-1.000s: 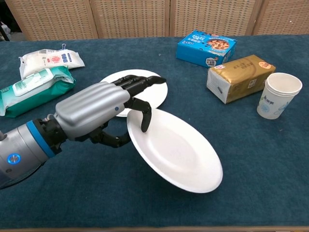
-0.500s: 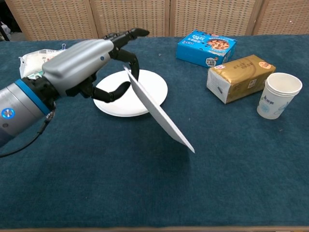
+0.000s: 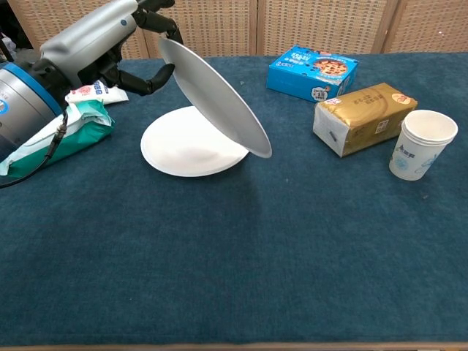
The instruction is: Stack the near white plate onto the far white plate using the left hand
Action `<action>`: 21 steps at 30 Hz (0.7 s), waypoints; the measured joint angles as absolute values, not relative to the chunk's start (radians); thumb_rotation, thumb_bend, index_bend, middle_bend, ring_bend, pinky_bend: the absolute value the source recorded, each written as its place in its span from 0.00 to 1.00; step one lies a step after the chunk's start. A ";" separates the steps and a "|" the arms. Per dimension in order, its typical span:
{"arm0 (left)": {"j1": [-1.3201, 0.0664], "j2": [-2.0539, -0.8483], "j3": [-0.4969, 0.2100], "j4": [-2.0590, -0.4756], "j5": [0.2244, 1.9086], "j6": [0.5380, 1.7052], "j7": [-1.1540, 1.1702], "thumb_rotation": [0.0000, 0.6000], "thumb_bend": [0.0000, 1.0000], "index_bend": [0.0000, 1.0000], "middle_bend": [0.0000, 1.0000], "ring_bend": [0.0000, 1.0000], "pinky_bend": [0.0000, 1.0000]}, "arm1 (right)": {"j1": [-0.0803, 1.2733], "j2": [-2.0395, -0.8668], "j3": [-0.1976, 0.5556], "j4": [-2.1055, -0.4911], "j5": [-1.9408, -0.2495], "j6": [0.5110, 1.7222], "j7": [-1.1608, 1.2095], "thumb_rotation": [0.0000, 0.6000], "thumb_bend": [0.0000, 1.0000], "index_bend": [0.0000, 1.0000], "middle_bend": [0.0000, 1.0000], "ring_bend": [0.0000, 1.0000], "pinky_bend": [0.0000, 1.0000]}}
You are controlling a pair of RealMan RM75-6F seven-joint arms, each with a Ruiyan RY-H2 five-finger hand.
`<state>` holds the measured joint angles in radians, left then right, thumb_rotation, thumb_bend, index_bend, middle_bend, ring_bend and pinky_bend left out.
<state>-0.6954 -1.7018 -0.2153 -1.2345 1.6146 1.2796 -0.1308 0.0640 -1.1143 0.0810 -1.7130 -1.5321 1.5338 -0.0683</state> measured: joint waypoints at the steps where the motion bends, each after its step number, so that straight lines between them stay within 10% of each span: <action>1: -0.699 -1.703 -0.227 -1.227 1.609 1.288 -0.144 1.00 0.50 1.00 0.00 0.00 0.00 | 0.064 -1.115 0.081 -1.713 -1.532 1.534 -0.068 1.00 0.00 0.00 0.00 0.00 0.00; 21: -0.805 -1.846 -0.288 -0.836 1.501 1.234 -0.272 1.00 0.50 1.00 0.00 0.00 0.00 | 0.073 -1.119 0.079 -1.706 -1.518 1.508 -0.069 1.00 0.00 0.00 0.00 0.00 0.00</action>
